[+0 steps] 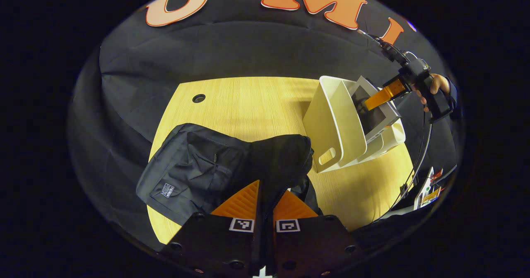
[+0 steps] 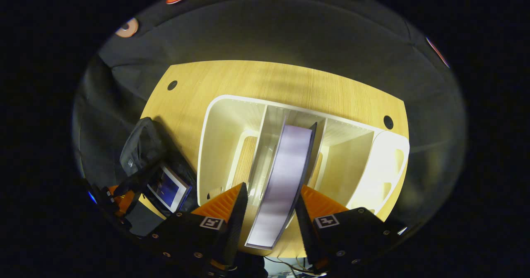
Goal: Open the schoolbag, grab two books from the bookshelf and put them into the schoolbag.
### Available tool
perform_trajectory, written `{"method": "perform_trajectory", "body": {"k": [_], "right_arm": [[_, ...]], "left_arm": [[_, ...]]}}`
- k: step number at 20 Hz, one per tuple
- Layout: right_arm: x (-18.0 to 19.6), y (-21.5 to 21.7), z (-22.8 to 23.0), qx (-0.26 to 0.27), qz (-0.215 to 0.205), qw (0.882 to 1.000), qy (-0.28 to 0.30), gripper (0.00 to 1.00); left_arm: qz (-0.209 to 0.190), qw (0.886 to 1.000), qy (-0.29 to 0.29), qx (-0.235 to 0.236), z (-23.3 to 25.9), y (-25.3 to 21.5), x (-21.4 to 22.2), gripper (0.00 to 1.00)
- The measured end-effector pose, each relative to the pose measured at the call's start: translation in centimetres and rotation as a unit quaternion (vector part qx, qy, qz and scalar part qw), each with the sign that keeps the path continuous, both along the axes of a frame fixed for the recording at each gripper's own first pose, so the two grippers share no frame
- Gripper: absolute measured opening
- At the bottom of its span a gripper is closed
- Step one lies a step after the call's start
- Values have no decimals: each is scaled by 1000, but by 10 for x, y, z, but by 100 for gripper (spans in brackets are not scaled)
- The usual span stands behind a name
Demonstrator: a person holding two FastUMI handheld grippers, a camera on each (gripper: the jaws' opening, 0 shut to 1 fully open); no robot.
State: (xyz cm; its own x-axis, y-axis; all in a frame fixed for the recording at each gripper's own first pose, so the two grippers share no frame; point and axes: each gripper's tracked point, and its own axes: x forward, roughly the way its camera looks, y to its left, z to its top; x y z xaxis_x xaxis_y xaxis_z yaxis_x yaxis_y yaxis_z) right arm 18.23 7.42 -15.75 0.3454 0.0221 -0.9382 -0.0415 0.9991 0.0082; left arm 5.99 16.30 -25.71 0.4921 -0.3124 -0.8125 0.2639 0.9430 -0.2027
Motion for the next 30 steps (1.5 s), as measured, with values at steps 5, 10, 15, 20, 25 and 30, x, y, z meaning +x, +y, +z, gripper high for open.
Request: {"method": "perform_trajectory", "body": {"k": [5,10,15,20,25,30], "right_arm": [[-2,-5,-2,-4,-37,999,13,42],[-18,0,13,-1,-55,998,5,36],[-49,6,31,5,-71,997,-9,35],[-90,13,43,13,-101,995,-22,35],[-141,30,36,35,-140,989,-23,35],[-189,50,28,55,-174,983,-25,35]], "left_arm": [[-9,1000,0,-10,1,1,-1,6],[-32,999,-3,-16,-1,2,0,6],[-55,998,-7,-24,-2,3,-1,6],[-83,996,-16,-26,-2,8,-7,5],[-114,993,-18,-32,-3,12,-13,6],[-162,986,-20,-24,-10,9,-23,5]]}}
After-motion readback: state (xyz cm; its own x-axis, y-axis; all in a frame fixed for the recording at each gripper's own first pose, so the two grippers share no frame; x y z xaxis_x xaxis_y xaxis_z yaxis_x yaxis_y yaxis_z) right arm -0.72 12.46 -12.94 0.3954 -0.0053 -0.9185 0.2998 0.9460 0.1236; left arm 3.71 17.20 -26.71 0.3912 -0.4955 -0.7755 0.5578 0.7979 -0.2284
